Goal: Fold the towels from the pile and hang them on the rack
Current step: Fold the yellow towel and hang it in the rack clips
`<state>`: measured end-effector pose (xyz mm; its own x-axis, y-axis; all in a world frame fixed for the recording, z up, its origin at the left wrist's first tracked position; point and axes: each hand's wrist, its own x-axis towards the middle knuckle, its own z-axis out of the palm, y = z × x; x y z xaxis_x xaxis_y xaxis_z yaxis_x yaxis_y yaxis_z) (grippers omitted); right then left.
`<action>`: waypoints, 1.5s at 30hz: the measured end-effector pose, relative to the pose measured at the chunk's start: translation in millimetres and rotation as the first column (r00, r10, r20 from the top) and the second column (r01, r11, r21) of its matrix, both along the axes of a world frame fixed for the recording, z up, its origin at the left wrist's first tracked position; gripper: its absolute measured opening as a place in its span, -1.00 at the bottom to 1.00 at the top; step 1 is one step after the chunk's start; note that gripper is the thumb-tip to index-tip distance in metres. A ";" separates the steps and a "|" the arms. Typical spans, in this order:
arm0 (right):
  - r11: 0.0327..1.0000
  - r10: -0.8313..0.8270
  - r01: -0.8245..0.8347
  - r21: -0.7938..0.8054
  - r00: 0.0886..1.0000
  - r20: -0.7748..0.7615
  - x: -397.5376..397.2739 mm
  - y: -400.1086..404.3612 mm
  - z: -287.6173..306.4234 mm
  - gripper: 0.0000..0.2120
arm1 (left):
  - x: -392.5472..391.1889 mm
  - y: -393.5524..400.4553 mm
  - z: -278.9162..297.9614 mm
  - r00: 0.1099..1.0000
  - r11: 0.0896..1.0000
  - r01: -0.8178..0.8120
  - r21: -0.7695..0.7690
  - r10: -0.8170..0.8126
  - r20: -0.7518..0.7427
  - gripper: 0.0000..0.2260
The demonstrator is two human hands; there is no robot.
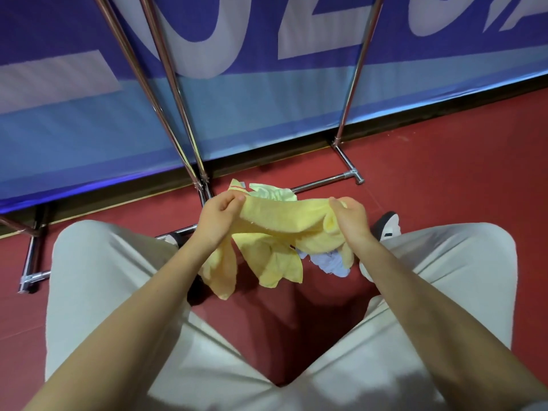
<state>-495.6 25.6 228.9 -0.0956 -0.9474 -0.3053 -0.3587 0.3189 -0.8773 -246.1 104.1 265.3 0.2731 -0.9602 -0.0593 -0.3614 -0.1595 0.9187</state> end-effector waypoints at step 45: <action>0.994 -0.108 0.092 0.063 0.924 0.366 17.9 -11.2 -5.3 -0.78 | -0.5 -3.2 -22.3 0.981 0.972 0.154 0.179 -0.173 0.093 -0.91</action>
